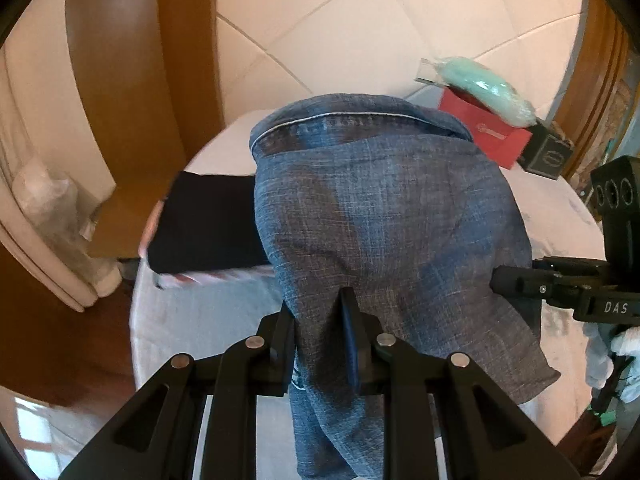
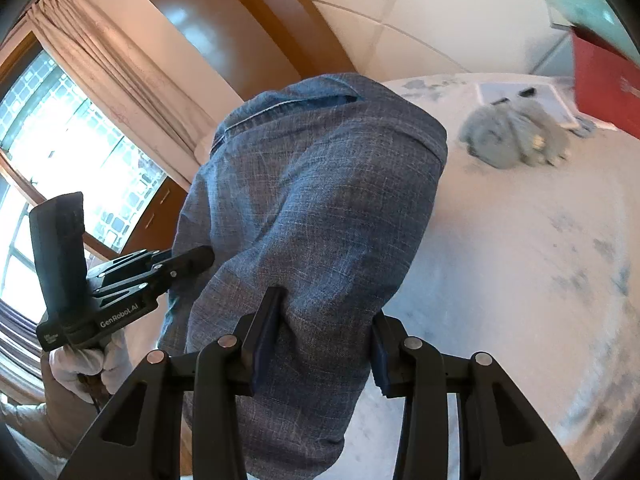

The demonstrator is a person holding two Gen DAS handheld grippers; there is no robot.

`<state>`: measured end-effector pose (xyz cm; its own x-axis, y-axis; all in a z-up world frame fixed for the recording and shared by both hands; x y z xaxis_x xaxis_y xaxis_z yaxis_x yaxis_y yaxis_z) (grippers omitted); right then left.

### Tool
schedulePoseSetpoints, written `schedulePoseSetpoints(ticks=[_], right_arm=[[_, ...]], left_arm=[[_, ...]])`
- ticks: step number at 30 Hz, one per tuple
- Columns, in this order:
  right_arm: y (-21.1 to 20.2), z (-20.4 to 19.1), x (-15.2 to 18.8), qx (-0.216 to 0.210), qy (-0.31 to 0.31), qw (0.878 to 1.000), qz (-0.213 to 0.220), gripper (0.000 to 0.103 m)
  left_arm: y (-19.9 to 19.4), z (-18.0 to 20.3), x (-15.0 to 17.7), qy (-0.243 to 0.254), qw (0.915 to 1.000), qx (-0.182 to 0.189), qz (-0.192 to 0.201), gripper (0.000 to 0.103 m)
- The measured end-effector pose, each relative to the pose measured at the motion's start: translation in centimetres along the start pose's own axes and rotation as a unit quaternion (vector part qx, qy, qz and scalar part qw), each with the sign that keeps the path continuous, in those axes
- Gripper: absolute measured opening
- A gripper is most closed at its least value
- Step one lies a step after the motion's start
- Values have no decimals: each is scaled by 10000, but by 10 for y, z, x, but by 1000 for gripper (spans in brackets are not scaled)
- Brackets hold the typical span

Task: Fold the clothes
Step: 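Carry the folded jeans with the left gripper toward the black clothes stack, then lower the jeans onto the black and pink clothes stack and open the left gripper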

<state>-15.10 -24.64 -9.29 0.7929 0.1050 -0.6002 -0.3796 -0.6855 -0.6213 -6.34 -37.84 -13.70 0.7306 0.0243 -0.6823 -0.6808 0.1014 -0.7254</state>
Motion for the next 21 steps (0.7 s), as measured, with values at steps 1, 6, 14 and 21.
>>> schedulePoseSetpoints(ticks=[1, 6, 14, 21], right_arm=[[9, -5, -7, -14, -1, 10000, -2, 40], [54, -23, -45, -137, 13, 9999, -39, 40], [128, -20, -100, -121, 124, 9998, -133, 40], [194, 18, -104, 311, 332, 9983, -377, 45]], left_arm=[[2, -10, -5, -17, 10000, -20, 9, 20], [17, -58, -32, -64, 9999, -145, 48, 20], [77, -122, -74, -62, 9995, -300, -99, 20], [166, -159, -67, 119, 9966, -495, -641, 27]])
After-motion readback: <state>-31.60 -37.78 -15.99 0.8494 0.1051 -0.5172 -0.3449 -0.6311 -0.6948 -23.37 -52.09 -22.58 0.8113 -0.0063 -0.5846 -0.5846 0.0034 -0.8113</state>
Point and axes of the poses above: each gripper's, at about its wrist camera, not at the fingertips, and y roughly the way its jaws point, z to its right, x to its underside, the point moved 9 cm from there along y, roughly the way its jaws point, and after that the axes turned 6 degrees about z, right-handed, at the moved point
